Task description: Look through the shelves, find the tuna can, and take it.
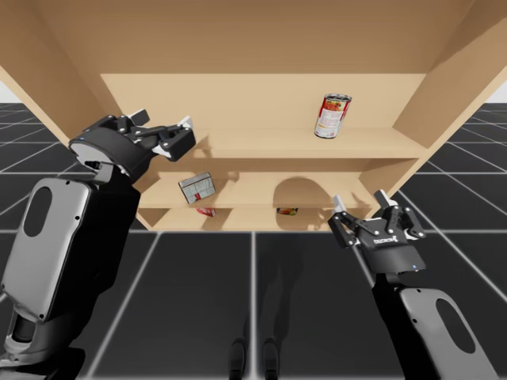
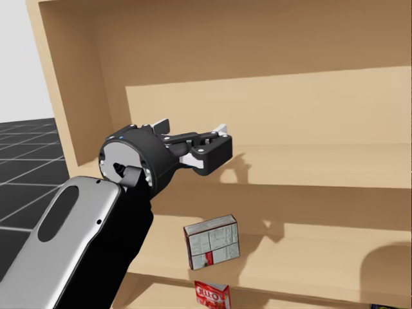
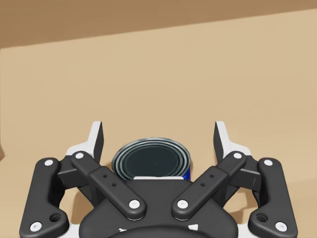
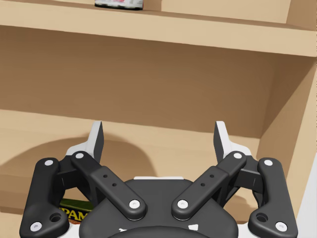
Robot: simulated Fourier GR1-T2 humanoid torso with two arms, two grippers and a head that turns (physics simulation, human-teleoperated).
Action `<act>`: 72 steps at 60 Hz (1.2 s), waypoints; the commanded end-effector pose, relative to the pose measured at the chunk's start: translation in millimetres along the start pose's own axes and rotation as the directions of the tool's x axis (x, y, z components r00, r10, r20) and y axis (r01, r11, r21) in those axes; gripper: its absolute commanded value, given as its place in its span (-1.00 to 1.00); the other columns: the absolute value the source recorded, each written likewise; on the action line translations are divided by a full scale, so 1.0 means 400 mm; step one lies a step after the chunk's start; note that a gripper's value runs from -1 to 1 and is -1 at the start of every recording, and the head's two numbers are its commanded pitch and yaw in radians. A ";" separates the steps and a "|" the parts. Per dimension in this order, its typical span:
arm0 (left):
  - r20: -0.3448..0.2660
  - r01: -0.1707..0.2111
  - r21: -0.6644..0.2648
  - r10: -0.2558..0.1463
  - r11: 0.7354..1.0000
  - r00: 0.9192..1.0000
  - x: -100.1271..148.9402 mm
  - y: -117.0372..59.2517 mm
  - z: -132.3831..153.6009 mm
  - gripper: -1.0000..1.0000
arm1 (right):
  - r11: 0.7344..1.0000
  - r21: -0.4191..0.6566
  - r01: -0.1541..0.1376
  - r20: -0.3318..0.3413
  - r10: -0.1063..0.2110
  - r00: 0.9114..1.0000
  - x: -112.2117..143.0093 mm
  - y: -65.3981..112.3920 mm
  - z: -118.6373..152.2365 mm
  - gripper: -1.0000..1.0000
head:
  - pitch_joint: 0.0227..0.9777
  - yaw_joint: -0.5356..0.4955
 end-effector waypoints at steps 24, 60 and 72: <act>-0.371 0.007 0.022 0.002 1.000 0.929 -0.092 0.018 -0.024 -1.00 | 1.000 -0.003 0.004 -0.003 -0.004 1.000 0.000 -0.004 0.001 -1.00 | -0.35 0.61; -0.332 -0.022 -0.011 0.018 1.000 0.943 -0.083 0.021 0.003 1.00 | 1.000 -0.006 0.004 0.001 -0.004 1.000 0.001 -0.007 0.001 -1.00 | -0.34 0.61; -0.274 -0.006 -0.029 -0.002 1.000 0.962 -0.059 0.023 0.108 1.00 | 1.000 -0.009 0.005 0.004 -0.005 1.000 0.003 -0.009 0.002 -1.00 | -0.33 0.61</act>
